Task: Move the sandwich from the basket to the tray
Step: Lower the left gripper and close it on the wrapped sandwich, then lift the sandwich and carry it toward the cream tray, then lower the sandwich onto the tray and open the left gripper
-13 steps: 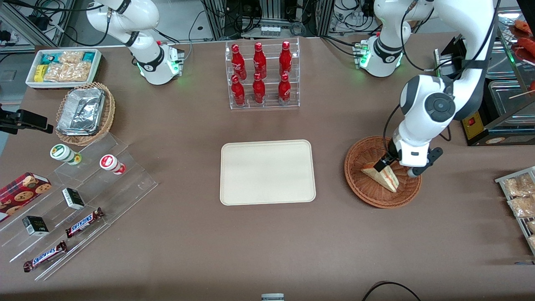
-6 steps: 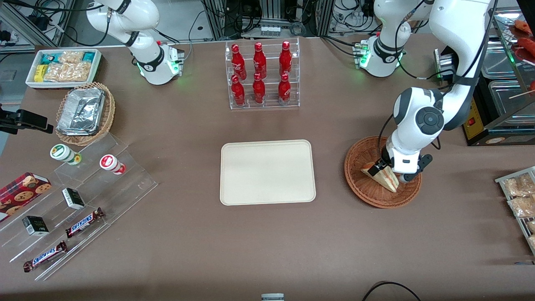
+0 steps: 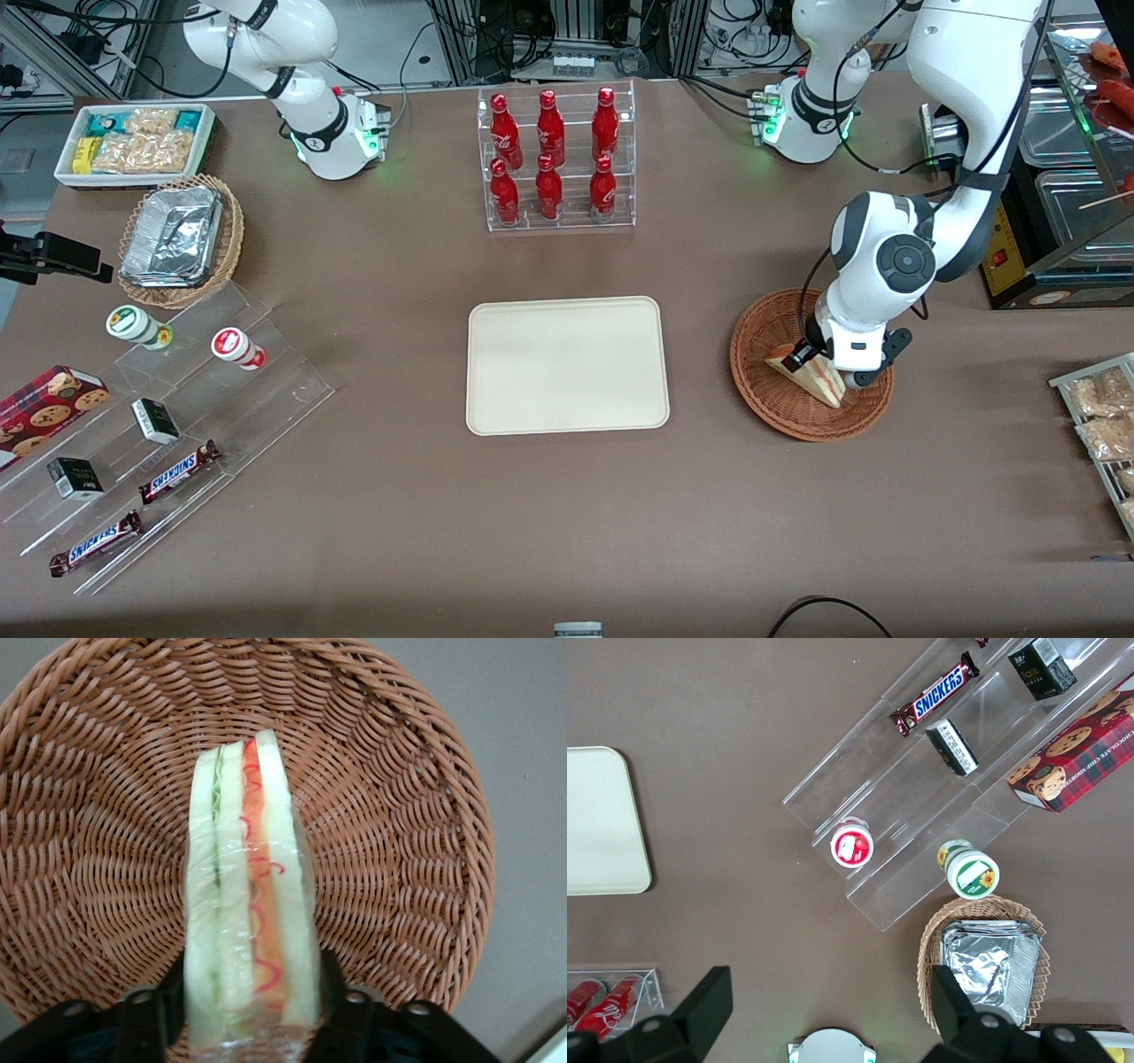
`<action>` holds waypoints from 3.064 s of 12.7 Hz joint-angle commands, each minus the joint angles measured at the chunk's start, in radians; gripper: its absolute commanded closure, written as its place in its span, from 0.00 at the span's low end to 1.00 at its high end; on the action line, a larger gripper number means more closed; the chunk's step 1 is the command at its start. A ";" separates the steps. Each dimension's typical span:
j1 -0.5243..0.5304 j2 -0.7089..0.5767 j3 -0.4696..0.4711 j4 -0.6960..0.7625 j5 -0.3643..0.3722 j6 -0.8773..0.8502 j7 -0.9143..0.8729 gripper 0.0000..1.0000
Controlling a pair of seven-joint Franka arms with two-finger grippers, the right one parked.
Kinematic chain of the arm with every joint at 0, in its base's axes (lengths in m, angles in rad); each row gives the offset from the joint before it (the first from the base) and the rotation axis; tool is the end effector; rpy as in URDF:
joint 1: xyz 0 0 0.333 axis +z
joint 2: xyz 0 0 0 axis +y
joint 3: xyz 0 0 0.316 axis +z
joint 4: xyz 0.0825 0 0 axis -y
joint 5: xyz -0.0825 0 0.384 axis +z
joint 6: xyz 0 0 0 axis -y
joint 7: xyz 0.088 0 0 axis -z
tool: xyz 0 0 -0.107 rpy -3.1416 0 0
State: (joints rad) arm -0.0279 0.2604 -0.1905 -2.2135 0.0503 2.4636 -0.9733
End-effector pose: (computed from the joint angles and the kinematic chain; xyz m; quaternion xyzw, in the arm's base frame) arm 0.5377 -0.1195 0.2613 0.9355 0.3531 -0.0068 0.0058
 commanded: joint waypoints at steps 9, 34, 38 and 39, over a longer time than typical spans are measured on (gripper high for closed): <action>-0.015 -0.076 -0.023 0.200 0.071 -0.303 -0.019 1.00; -0.586 0.393 -0.066 0.693 0.137 -0.259 0.009 1.00; -0.584 0.421 -0.066 0.704 0.161 -0.230 0.014 1.00; -0.584 0.434 -0.066 0.707 0.181 -0.227 0.028 1.00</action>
State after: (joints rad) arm -0.5969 0.6634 -0.2668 -1.5409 0.1966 2.2272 -0.9467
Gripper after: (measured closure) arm 0.859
